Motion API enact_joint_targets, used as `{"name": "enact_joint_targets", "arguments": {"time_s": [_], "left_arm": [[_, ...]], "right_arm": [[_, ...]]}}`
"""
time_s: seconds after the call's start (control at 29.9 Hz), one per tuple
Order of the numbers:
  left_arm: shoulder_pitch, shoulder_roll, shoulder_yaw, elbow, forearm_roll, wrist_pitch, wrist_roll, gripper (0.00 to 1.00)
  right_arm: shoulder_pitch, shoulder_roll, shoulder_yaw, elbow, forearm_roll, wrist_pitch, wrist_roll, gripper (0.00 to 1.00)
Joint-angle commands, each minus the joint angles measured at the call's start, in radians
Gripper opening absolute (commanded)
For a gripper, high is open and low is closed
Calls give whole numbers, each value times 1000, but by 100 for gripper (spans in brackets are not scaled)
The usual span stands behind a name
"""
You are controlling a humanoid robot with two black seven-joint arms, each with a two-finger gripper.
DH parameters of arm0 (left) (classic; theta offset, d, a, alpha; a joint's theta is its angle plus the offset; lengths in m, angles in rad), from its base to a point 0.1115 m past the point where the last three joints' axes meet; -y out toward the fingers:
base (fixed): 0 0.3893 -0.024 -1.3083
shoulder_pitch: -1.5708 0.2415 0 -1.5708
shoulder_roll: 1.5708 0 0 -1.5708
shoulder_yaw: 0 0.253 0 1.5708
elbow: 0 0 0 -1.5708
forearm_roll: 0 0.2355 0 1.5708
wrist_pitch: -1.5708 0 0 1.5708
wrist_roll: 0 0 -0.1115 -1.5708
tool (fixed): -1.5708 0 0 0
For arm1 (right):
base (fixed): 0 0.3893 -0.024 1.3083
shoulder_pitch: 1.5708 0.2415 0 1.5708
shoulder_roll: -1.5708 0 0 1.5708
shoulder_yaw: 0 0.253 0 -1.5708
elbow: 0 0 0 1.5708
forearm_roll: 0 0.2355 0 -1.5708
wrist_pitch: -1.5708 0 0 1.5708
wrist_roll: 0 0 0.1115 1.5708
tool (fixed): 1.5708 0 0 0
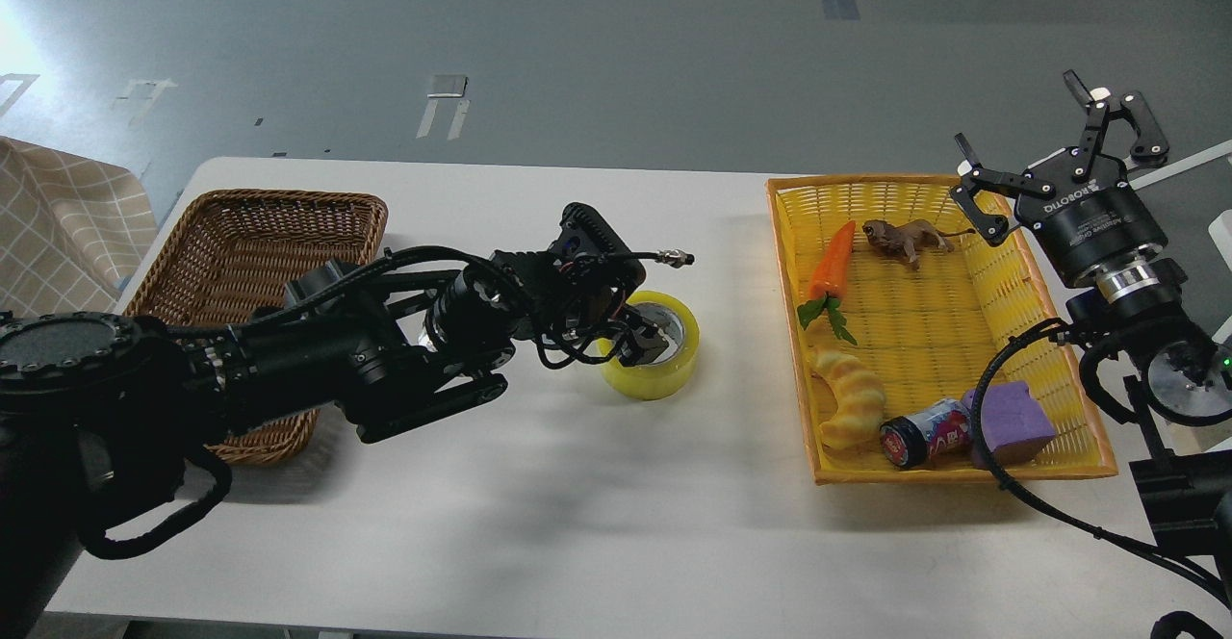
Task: Place and transfer tape with both arms
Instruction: 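Grasp the tape roll's rim with the left gripper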
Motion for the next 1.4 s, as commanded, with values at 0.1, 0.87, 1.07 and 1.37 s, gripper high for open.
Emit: {"name": "enact_joint_targets", "arguments": {"time_s": [0.1,0.87,1.07,1.37], "left_arm": [[15,-4,0,4,-1,-4,6,93],[16,-19,-2,58,-59,-51,-17,59],[16,-20,0,59,-108,-53,-23,28],[4,-19,-2,56,-110,-53,-98,0]], "right_arm": [[-9,0,0,2,0,0,0,100],[-15,0,2,2,0,0,1,100],[-15,0,2,0,2,0,1,100],[-15,0,5,2,2,0,3,100]]}}
